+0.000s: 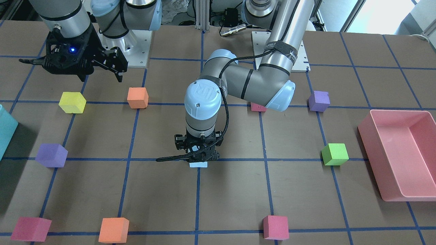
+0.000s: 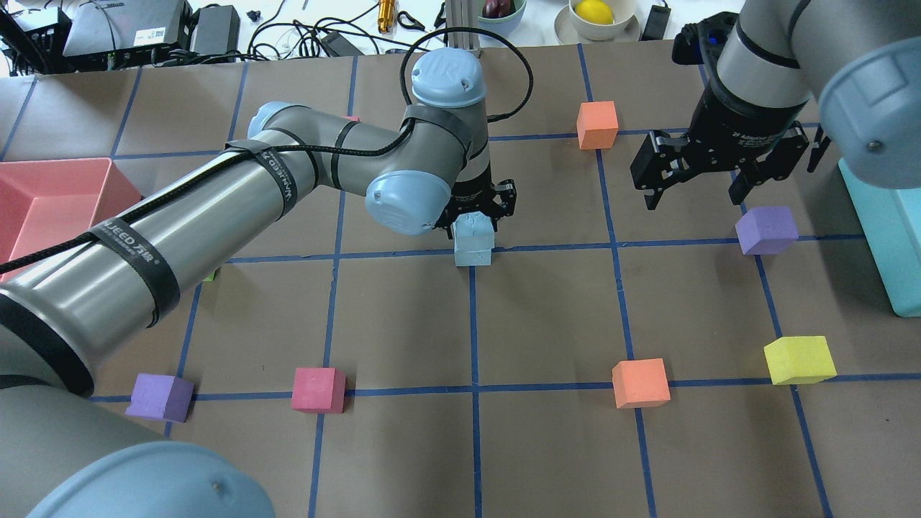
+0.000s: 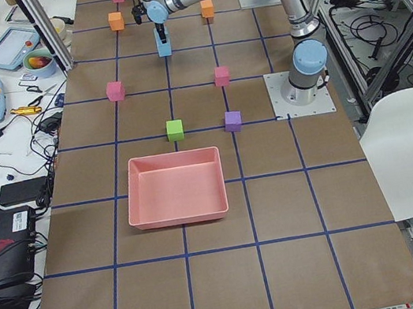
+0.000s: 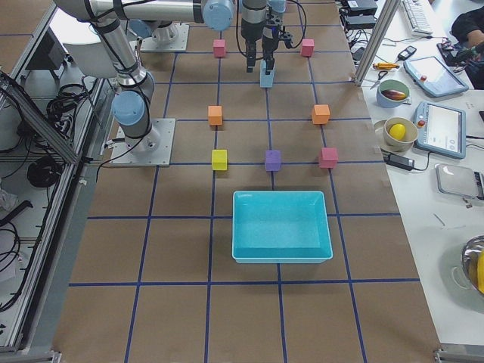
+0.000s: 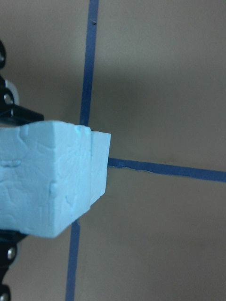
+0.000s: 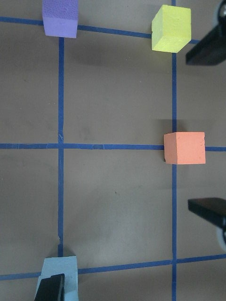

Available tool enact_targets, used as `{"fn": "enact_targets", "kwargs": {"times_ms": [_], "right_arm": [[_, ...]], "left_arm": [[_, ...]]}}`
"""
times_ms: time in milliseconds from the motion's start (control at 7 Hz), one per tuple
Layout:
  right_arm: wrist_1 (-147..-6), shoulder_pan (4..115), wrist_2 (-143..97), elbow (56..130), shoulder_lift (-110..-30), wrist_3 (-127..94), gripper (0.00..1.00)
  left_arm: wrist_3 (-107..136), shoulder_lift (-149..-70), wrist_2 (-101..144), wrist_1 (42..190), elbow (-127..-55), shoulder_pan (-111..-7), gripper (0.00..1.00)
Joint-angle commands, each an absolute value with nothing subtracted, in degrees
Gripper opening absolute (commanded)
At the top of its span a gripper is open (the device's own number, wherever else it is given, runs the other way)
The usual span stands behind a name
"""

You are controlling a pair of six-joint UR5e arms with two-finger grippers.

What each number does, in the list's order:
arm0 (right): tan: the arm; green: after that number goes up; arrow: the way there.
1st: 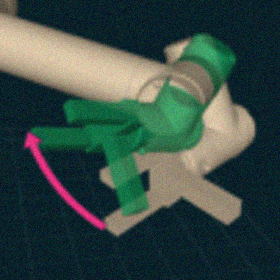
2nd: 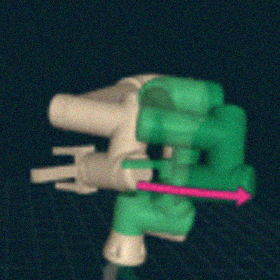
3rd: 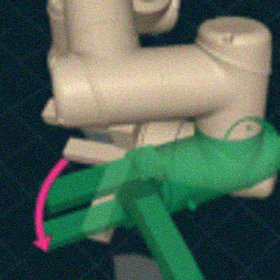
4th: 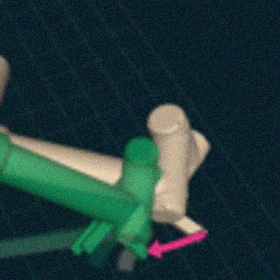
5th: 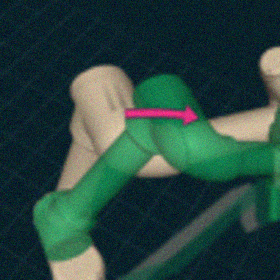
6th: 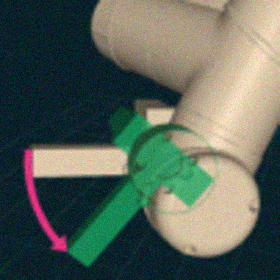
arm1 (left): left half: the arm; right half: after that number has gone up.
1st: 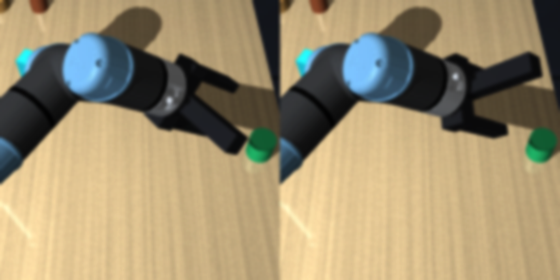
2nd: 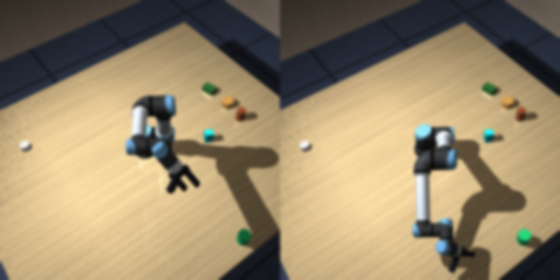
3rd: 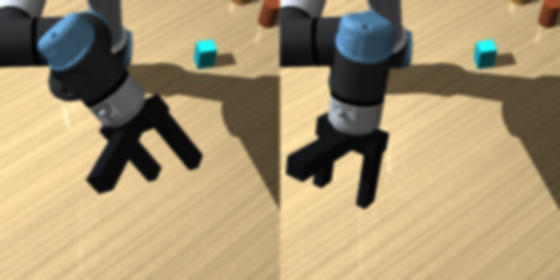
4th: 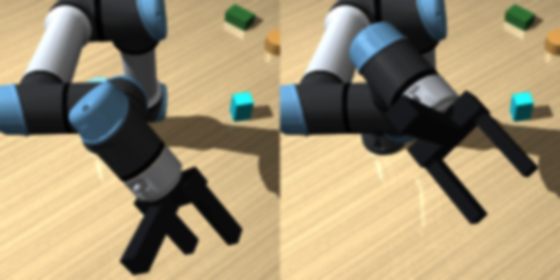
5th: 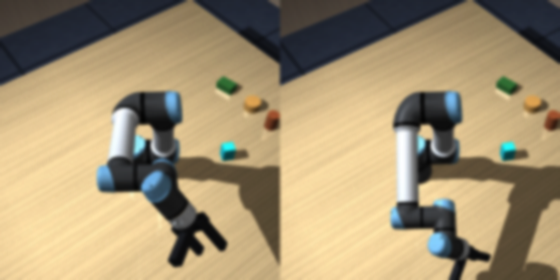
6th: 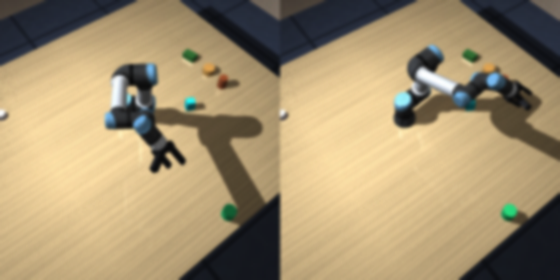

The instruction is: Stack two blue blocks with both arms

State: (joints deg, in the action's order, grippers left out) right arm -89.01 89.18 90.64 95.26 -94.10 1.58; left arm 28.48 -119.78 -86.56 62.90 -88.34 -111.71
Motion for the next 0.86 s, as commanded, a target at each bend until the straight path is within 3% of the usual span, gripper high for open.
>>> {"fn": "enact_targets", "kwargs": {"times_ms": [0,286,714], "right_arm": [[-89.03,89.21,90.62,95.19,-94.75,1.32,1.0],[-89.03,89.21,90.35,95.1,-94.83,1.23,1.0],[-89.03,89.12,90.44,95.1,-95.62,1.23,1.0]], "left_arm": [[28.39,-119.97,-86.57,61.88,-88.16,-111.71,0.85],[27.43,-116.73,-86.4,62.66,-87.54,-111.01,0.97],[12.32,-106.83,-89.02,78.95,-85.52,-104.02,1.0]]}}
